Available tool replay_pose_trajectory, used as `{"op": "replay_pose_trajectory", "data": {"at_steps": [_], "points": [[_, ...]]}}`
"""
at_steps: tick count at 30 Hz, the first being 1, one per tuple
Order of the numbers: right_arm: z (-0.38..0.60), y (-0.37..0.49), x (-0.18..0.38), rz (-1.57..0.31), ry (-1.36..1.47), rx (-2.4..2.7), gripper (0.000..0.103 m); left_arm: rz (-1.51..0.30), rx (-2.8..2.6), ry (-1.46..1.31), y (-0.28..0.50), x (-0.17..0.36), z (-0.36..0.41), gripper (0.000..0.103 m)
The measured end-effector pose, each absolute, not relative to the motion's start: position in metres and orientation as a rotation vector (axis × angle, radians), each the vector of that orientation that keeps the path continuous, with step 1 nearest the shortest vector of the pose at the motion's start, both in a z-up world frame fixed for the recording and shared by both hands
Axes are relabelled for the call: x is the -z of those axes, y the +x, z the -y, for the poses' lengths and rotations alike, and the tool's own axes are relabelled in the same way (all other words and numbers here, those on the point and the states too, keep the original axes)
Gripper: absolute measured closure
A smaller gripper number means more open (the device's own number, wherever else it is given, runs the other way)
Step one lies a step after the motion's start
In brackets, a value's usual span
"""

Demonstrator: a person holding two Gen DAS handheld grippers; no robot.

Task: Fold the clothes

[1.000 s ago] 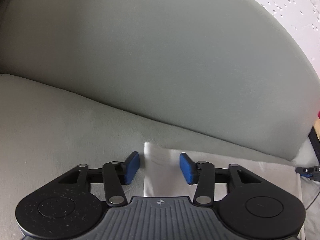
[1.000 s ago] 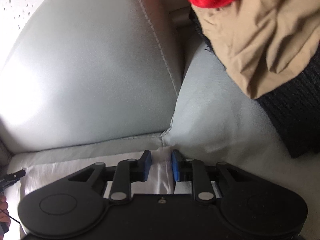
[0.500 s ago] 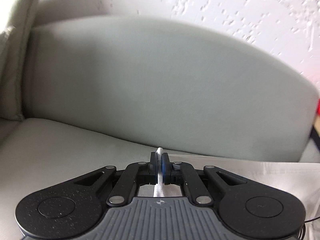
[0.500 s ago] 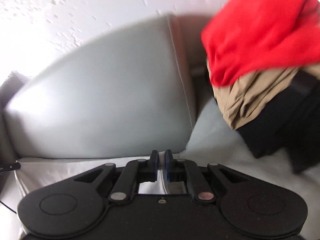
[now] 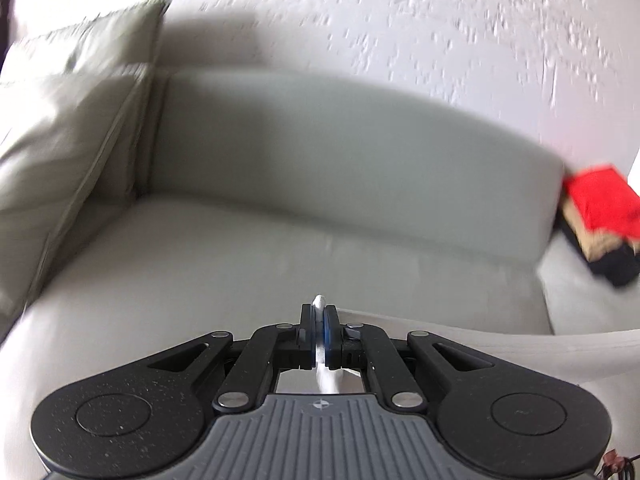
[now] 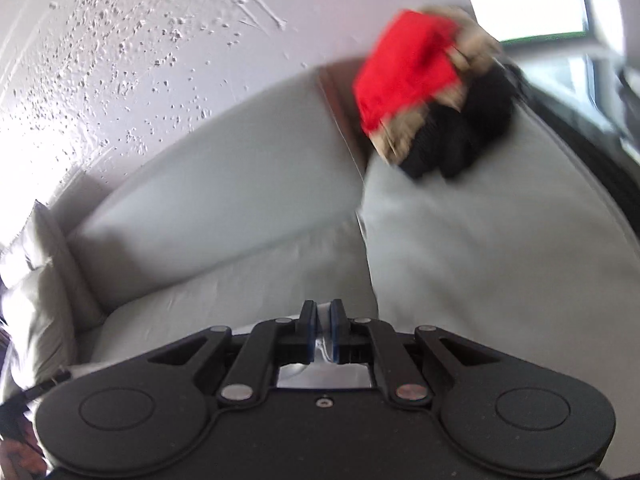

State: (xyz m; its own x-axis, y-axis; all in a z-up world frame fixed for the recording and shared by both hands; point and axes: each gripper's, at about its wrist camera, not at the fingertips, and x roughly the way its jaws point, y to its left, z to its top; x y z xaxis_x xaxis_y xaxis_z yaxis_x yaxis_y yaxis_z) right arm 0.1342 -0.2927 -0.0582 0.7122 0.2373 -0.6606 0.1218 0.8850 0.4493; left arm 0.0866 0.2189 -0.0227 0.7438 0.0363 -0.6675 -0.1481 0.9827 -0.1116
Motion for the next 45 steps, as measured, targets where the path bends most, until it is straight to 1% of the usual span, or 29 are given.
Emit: {"op": "replay_pose_trajectory", "data": {"at_steps": [4,6,10,12,14,17,20,21,22,24,25,26,27,28,30,32,34,37,39,41,43,45], "points": [[0.296,0.074,0.1,-0.849,0.562,-0.057,0.096,-0.862,-0.186,-0.112,0.049,0.061,-0.201,0.101],[0.297,0.048,0.123,-0.883,0.603,-0.054,0.096,-0.906,-0.236,-0.098,0.044,0.075,-0.199,0.1],[0.312,0.026,0.128,-0.804,0.686,-0.05,0.096,-0.794,-0.21,-0.053,0.018,0.06,-0.19,0.1],[0.316,0.018,0.117,-0.736,0.674,-0.064,0.096,-0.743,-0.184,-0.109,0.001,0.054,-0.198,0.1],[0.315,0.008,0.106,-0.697,0.63,-0.067,0.096,-0.737,-0.201,-0.127,-0.007,0.053,-0.206,0.1],[0.314,0.006,0.113,-0.748,0.571,-0.042,0.096,-0.82,-0.247,-0.063,-0.009,0.066,-0.201,0.1],[0.303,0.01,0.123,-0.821,0.463,-0.011,0.096,-0.936,-0.28,0.087,-0.005,0.084,-0.184,0.098],[0.298,0.012,0.126,-0.846,0.421,-0.003,0.096,-0.963,-0.283,0.135,-0.007,0.09,-0.18,0.096],[0.293,0.014,0.129,-0.87,0.379,0.004,0.095,-0.989,-0.286,0.183,-0.008,0.097,-0.175,0.094],[0.288,0.018,0.133,-0.925,0.337,0.002,0.09,-0.963,-0.3,0.227,-0.018,0.096,-0.169,0.085],[0.288,0.016,0.13,-0.919,0.334,0.006,0.083,-0.928,-0.304,0.206,-0.025,0.09,-0.17,0.084],[0.29,0.01,0.125,-0.884,0.348,0.016,0.068,-0.892,-0.308,0.18,-0.032,0.084,-0.172,0.082],[0.293,0.005,0.118,-0.834,0.367,0.024,0.063,-0.856,-0.289,0.138,-0.037,0.078,-0.177,0.078],[0.296,0.002,0.113,-0.79,0.38,0.025,0.062,-0.82,-0.268,0.094,-0.042,0.073,-0.181,0.077],[0.297,0.002,0.11,-0.742,0.41,-0.019,0.062,-0.748,-0.224,0.007,-0.051,0.061,-0.19,0.077],[0.291,0.01,0.114,-0.733,0.447,-0.1,0.062,-0.744,-0.134,-0.035,-0.042,0.064,-0.183,0.076],[0.279,0.023,0.121,-0.757,0.479,-0.181,0.062,-0.744,-0.041,-0.073,-0.033,0.067,-0.175,0.075],[0.258,0.042,0.132,-0.828,0.506,-0.265,0.063,-0.784,-0.001,-0.042,-0.014,0.078,-0.149,0.073],[0.246,0.05,0.135,-0.858,0.502,-0.291,0.069,-0.809,0.003,-0.012,-0.003,0.084,-0.133,0.072],[0.236,0.059,0.14,-0.893,0.487,-0.295,0.078,-0.823,0.013,0.004,0.006,0.089,-0.123,0.072],[0.228,0.068,0.147,-0.928,0.477,-0.286,0.081,-0.824,0.02,0.024,0.014,0.094,-0.117,0.072],[0.223,0.075,0.152,-0.954,0.471,-0.278,0.081,-0.825,0.027,0.044,0.023,0.1,-0.11,0.073]]}}
